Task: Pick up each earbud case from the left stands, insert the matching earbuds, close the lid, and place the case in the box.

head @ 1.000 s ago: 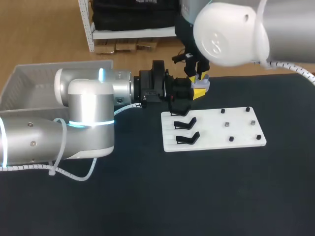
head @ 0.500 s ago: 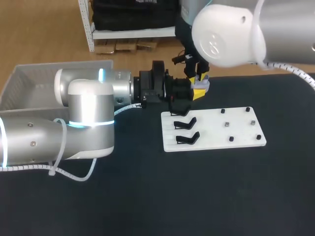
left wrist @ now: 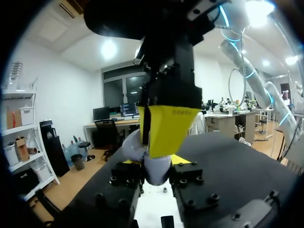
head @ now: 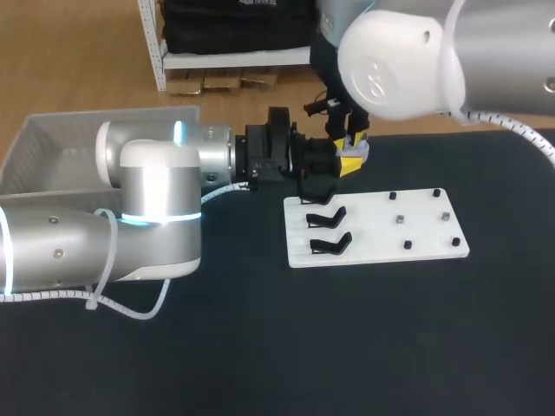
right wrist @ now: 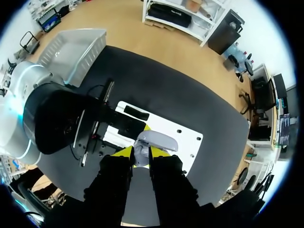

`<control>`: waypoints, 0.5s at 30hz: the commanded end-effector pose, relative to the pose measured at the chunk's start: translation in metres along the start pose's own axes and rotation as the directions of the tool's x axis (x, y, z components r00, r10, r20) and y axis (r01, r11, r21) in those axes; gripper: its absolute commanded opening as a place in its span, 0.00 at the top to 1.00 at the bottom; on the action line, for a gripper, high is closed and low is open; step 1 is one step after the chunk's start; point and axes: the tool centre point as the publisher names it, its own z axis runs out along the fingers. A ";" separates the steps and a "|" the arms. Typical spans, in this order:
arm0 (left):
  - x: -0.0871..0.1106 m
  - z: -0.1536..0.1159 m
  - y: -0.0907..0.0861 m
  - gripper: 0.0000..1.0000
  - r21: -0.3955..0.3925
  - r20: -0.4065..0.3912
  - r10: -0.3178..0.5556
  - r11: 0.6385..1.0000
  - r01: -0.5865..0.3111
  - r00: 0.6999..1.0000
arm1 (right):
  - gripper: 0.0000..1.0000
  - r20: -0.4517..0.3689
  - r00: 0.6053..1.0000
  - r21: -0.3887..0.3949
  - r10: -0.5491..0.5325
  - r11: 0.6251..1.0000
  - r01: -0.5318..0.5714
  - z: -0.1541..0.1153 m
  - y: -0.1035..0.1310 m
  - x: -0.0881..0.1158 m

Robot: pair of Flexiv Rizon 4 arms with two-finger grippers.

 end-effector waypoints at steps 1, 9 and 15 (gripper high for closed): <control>0.000 0.000 -0.002 1.00 -0.011 0.008 0.006 1.000 -0.006 1.000 | 1.00 -0.009 1.000 0.001 0.000 1.000 0.000 0.004 0.001 -0.003; 0.000 0.000 -0.002 1.00 -0.011 0.008 0.006 1.000 -0.006 1.000 | 0.61 -0.003 1.000 0.010 -0.006 1.000 0.006 -0.001 0.001 -0.004; 0.000 0.000 -0.002 1.00 -0.011 0.008 0.006 1.000 -0.006 1.000 | 0.55 -0.003 1.000 0.014 -0.013 1.000 0.013 -0.002 0.001 -0.004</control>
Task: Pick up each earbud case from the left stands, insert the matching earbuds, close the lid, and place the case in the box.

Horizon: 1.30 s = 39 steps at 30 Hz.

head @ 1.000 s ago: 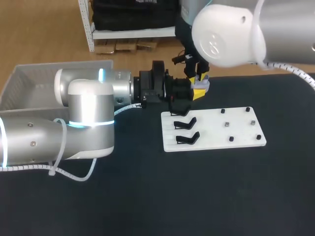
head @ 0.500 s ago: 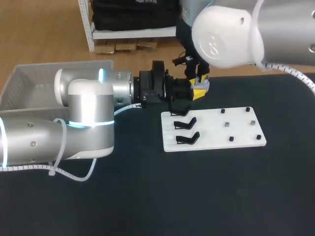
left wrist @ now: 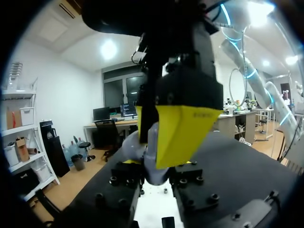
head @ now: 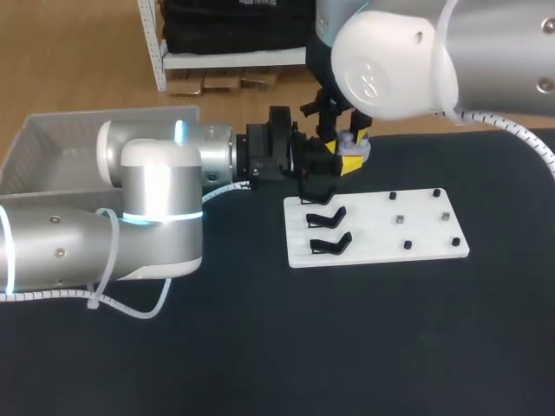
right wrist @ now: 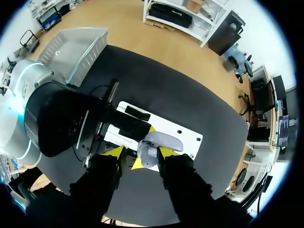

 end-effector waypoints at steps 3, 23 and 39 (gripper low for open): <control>0.001 -0.002 -0.003 1.00 -0.009 0.007 0.005 1.000 -0.005 1.000 | 0.55 -0.002 1.000 0.002 -0.001 1.000 0.001 0.000 -0.002 -0.002; 0.001 -0.002 -0.003 1.00 -0.009 0.007 0.005 1.000 -0.005 1.000 | 0.53 -0.005 1.000 0.012 0.006 1.000 -0.006 -0.005 -0.002 0.000; 0.001 -0.002 -0.003 1.00 -0.009 0.007 0.005 1.000 -0.005 1.000 | 0.52 0.073 0.995 0.019 0.074 0.997 -0.075 -0.008 -0.036 -0.046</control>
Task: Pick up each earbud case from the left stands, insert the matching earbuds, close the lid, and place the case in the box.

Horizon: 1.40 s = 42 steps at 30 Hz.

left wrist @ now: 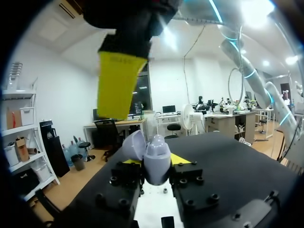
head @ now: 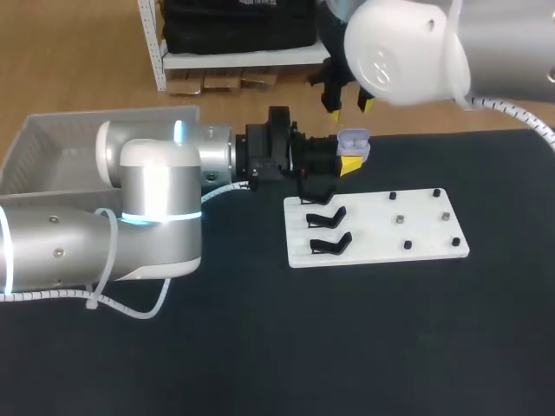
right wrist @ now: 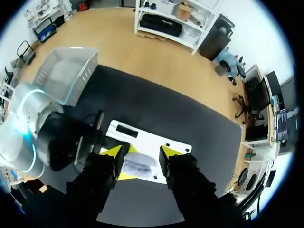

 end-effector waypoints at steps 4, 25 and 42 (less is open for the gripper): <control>0.001 0.000 -0.003 1.00 -0.010 0.007 0.005 1.000 -0.005 1.000 | 0.51 -0.064 0.997 -0.010 0.034 0.999 -0.035 0.030 -0.013 -0.013; 0.001 0.000 -0.003 1.00 -0.010 0.007 0.005 1.000 -0.005 1.000 | 0.51 -0.100 0.990 -0.015 0.096 0.995 -0.098 0.033 -0.009 0.025; -0.035 -0.076 0.028 1.00 -0.156 0.074 0.073 0.986 -0.061 0.995 | 0.00 0.127 0.940 -0.058 0.316 0.949 -0.311 -0.018 -0.043 0.055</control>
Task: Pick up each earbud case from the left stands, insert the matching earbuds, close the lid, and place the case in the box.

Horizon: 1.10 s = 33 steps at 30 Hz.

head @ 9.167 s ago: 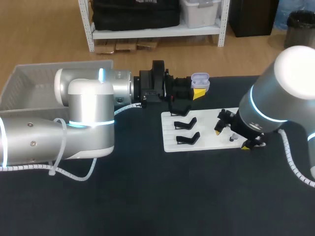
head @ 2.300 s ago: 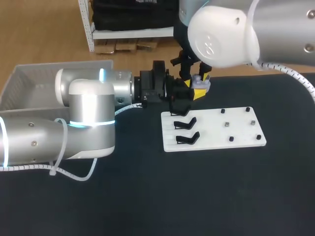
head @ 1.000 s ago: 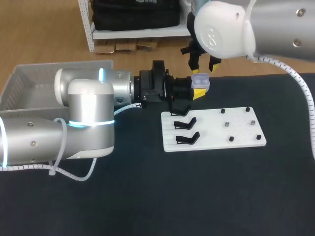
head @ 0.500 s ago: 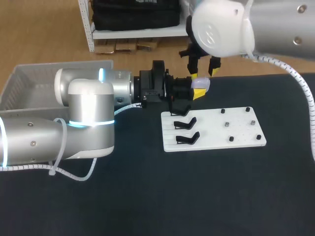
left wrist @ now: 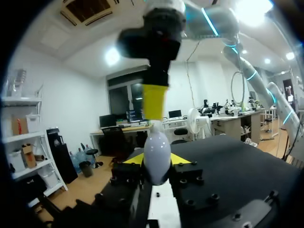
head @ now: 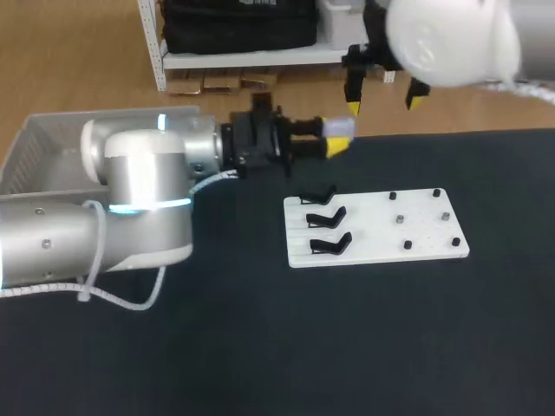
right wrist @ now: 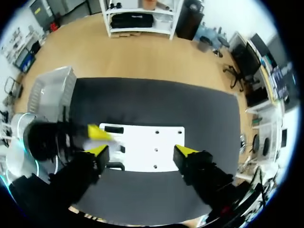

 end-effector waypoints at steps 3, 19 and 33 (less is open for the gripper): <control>-0.021 -0.083 0.017 1.00 -0.113 -0.019 0.055 0.992 -0.057 0.998 | 0.00 0.148 0.988 -0.059 0.043 0.998 -0.034 0.004 -0.012 0.033; 0.003 -0.242 0.092 1.00 -0.202 -0.167 0.043 0.976 -0.077 0.985 | 0.00 0.167 0.975 -0.112 0.148 0.985 -0.130 0.011 0.006 0.048; 0.091 -0.290 0.103 1.00 -0.264 -0.275 -0.119 0.963 0.044 0.954 | 0.00 0.153 0.973 -0.112 0.172 0.981 -0.156 0.016 0.025 0.045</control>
